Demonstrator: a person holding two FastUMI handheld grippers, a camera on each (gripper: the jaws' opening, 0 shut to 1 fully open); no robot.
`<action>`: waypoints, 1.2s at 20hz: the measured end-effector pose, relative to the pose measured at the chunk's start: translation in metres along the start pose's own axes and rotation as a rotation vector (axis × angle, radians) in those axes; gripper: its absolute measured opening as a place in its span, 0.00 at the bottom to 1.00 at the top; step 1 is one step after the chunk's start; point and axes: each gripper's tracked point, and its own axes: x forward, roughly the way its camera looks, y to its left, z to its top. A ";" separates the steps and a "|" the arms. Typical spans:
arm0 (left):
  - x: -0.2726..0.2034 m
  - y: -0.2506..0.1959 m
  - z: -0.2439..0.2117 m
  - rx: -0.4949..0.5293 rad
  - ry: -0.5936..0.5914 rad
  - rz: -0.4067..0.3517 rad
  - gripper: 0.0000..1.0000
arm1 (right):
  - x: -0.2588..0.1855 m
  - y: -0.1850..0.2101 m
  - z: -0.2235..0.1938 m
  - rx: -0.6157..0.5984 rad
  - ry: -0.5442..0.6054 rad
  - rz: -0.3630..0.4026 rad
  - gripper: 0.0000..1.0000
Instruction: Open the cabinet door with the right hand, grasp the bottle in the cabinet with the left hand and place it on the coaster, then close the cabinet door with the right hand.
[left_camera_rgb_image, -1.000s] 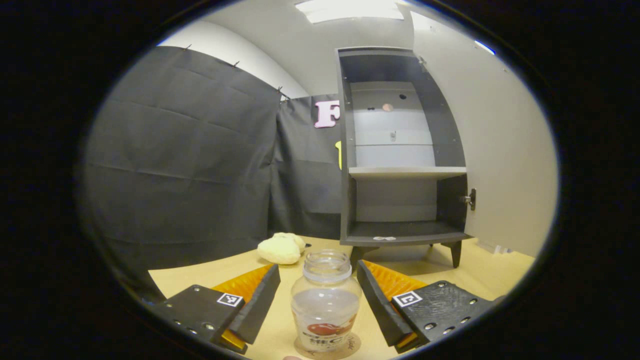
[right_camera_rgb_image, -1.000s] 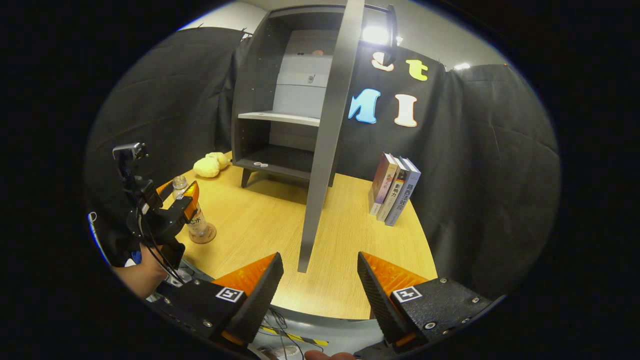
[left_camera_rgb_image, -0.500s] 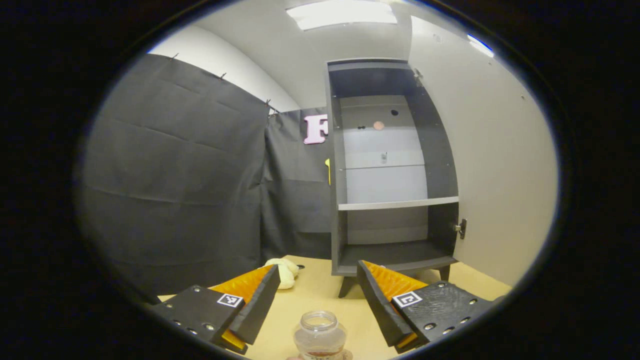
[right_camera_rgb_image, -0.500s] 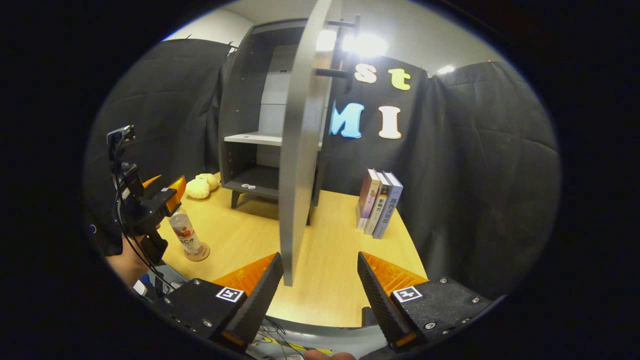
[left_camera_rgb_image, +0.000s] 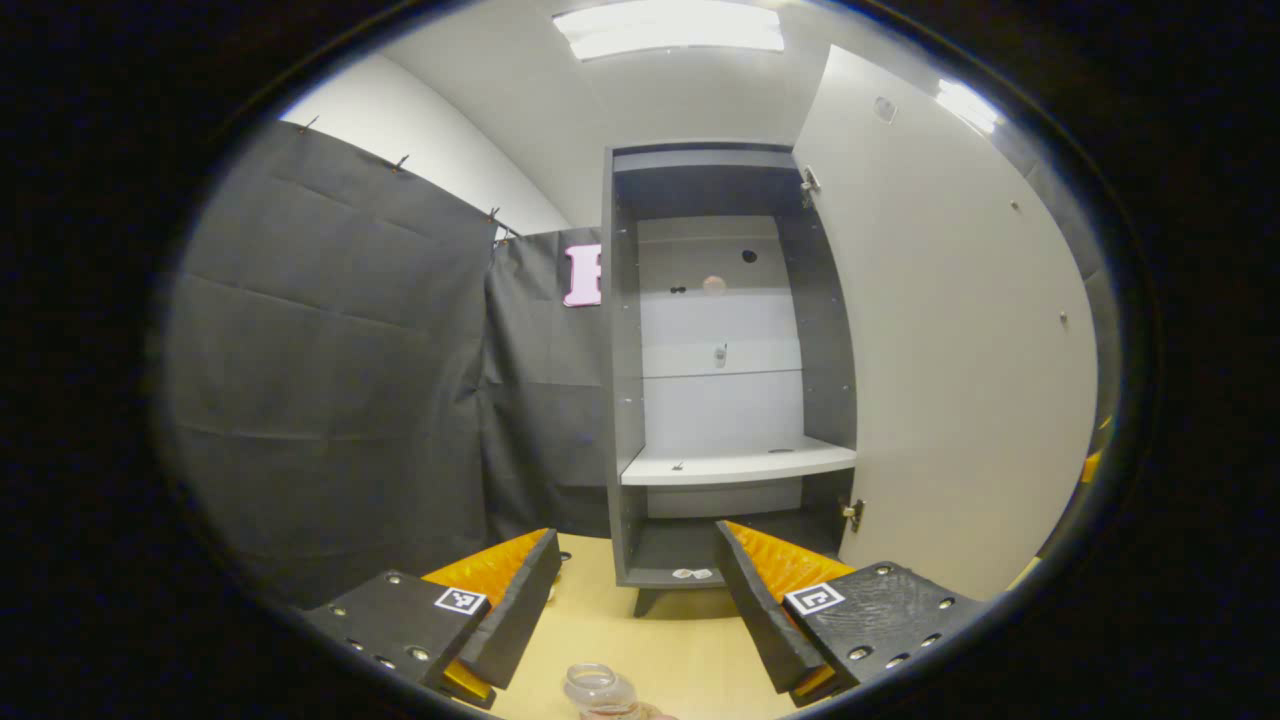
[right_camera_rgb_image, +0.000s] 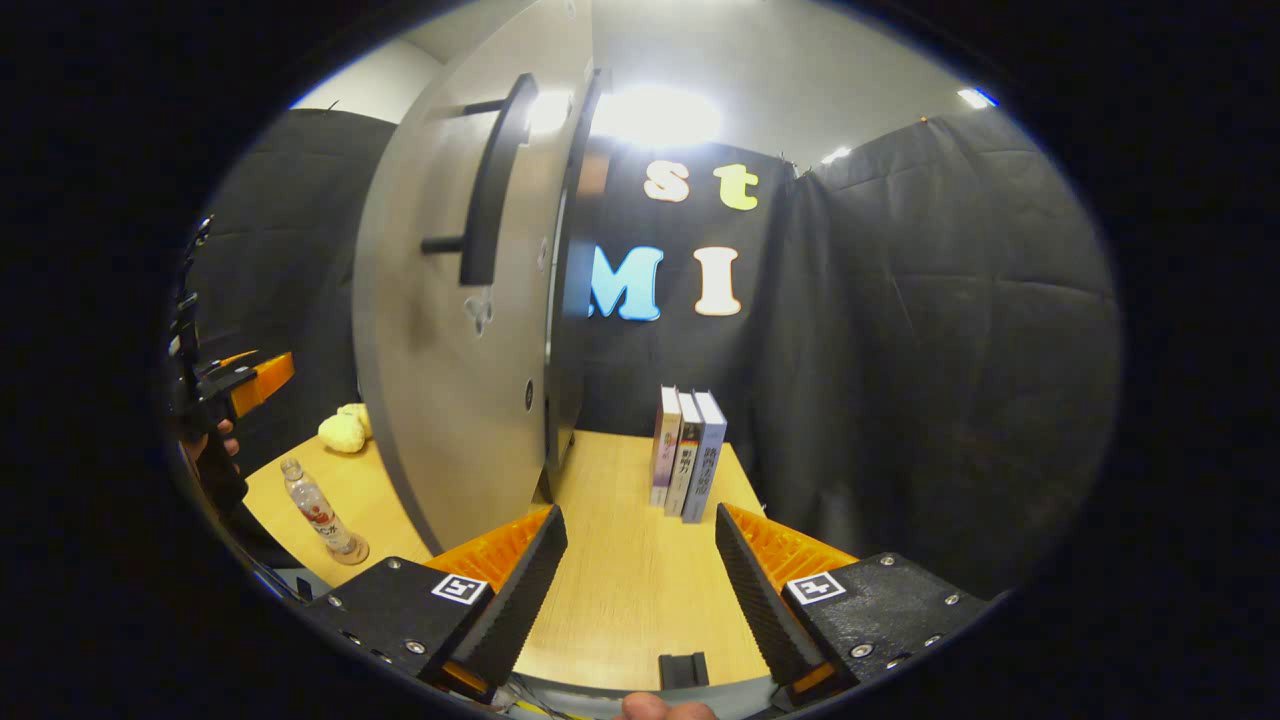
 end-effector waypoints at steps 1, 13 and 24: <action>-0.009 -0.007 0.011 0.010 0.003 -0.018 0.95 | 0.006 -0.006 0.016 0.018 -0.035 -0.009 0.93; -0.054 -0.012 0.072 0.090 0.023 -0.106 0.90 | 0.023 0.020 0.115 0.137 -0.188 -0.019 0.89; 0.009 0.057 0.069 0.069 0.010 -0.126 0.90 | 0.017 0.126 0.116 0.175 -0.136 0.043 0.91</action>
